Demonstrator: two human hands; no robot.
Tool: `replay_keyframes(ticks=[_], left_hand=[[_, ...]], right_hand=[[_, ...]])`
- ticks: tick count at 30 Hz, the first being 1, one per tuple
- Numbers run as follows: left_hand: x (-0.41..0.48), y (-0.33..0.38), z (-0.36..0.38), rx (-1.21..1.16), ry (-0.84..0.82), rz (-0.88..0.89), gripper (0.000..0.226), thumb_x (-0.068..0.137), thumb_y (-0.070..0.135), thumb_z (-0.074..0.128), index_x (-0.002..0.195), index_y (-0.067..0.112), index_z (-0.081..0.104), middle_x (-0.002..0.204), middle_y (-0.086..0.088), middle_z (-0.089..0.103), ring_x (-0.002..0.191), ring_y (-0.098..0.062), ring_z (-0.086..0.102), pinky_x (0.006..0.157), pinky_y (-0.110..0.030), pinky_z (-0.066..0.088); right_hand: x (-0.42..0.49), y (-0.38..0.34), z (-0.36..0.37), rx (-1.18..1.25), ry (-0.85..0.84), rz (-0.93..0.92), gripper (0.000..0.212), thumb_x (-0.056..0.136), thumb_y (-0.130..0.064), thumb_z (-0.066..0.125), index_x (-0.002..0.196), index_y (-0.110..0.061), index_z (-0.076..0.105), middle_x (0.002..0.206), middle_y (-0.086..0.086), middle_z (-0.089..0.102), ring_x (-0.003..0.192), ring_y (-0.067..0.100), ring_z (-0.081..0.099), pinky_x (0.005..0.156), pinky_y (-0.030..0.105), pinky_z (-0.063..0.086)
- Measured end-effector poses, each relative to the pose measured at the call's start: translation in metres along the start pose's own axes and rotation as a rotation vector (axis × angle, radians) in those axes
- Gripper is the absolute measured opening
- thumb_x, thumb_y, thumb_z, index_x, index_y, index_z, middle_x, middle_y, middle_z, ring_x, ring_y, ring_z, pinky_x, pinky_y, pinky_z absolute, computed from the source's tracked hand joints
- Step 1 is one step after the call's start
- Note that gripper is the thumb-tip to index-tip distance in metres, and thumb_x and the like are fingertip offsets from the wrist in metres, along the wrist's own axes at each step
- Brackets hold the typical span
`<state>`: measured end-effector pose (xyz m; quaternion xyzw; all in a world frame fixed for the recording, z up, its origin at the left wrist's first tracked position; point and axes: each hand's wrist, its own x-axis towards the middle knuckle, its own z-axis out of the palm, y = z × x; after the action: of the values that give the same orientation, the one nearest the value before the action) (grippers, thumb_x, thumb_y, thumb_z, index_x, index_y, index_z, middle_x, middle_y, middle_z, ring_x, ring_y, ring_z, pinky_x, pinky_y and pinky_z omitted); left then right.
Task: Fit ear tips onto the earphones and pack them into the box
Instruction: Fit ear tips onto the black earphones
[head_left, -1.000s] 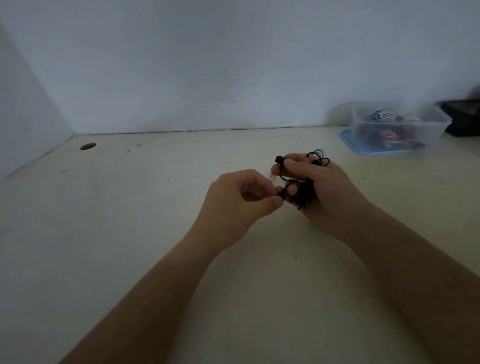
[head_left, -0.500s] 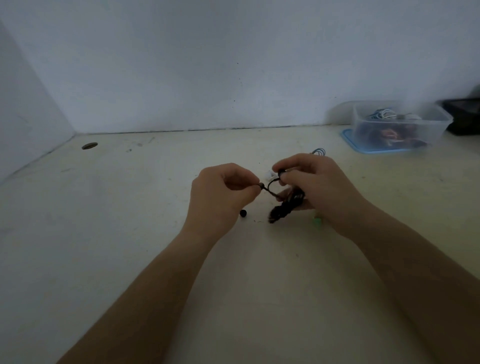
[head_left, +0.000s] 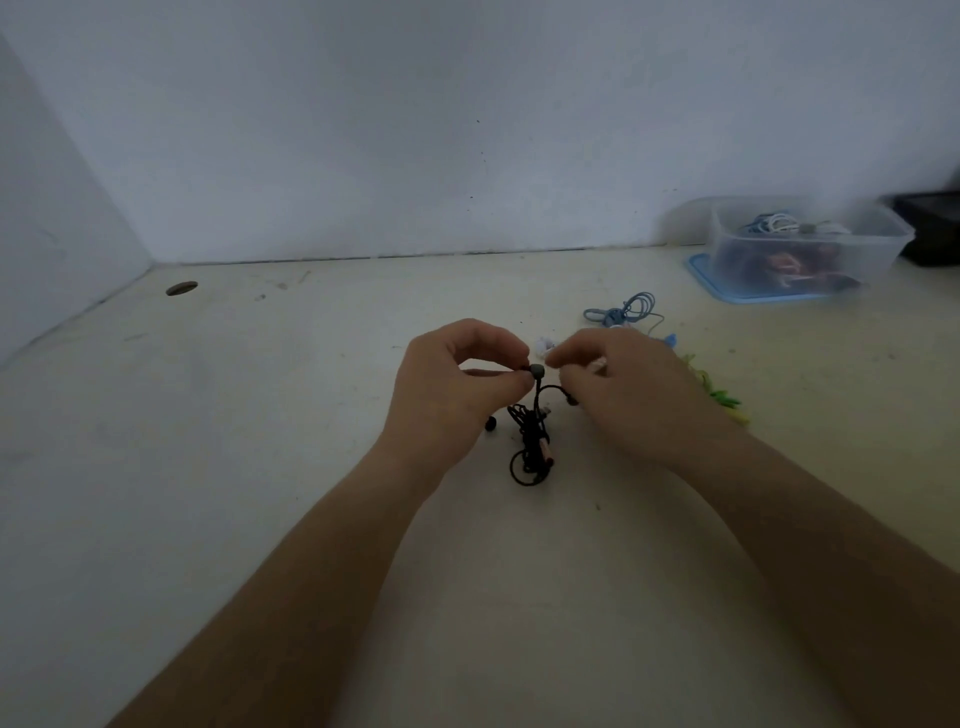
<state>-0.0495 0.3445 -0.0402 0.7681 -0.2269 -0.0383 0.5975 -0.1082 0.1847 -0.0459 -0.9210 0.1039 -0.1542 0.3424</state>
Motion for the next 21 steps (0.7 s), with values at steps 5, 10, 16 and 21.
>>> replay_keyframes(ticks=[5,10,16,21], left_hand=[[0.001,-0.001,0.001,-0.044,-0.006,0.028,0.019,0.073,0.003,0.082,0.086,0.012,0.072,0.084,0.000,0.076,0.076,-0.017,0.074,0.067,-0.017,0.055],[0.003,-0.004,0.000,-0.007,-0.021,0.037,0.016,0.074,0.006,0.083,0.086,0.013,0.074,0.083,0.000,0.076,0.078,-0.014,0.074,0.072,-0.023,0.058],[0.011,-0.008,-0.020,0.574,-0.077,0.078,0.007,0.082,0.029,0.075,0.086,0.035,0.073,0.082,0.022,0.070,0.065,0.004,0.064,0.060,-0.006,0.043],[0.009,-0.010,-0.022,0.704,-0.228,0.017,0.009,0.079,0.035,0.079,0.088,0.033,0.076,0.085,0.017,0.070,0.060,0.005,0.057,0.063,-0.018,0.044]], right_hand=[[-0.002,-0.008,0.003,0.448,-0.039,0.029,0.017,0.097,-0.019,0.056,0.103,-0.023,0.071,0.093,-0.003,0.074,0.085,0.009,0.071,0.079,0.033,0.061],[-0.003,-0.004,0.012,0.554,-0.022,0.068,0.012,0.098,-0.012,0.058,0.099,-0.013,0.070,0.086,0.010,0.074,0.073,0.015,0.072,0.070,0.026,0.060],[0.000,0.002,0.012,0.802,-0.044,0.227,0.008,0.093,-0.015,0.067,0.098,-0.009,0.070,0.088,0.007,0.077,0.068,0.014,0.070,0.064,0.024,0.054],[0.000,0.001,0.008,0.935,-0.087,0.266,0.015,0.091,-0.012,0.067,0.096,0.002,0.070,0.084,0.013,0.075,0.061,0.014,0.064,0.063,0.023,0.057]])
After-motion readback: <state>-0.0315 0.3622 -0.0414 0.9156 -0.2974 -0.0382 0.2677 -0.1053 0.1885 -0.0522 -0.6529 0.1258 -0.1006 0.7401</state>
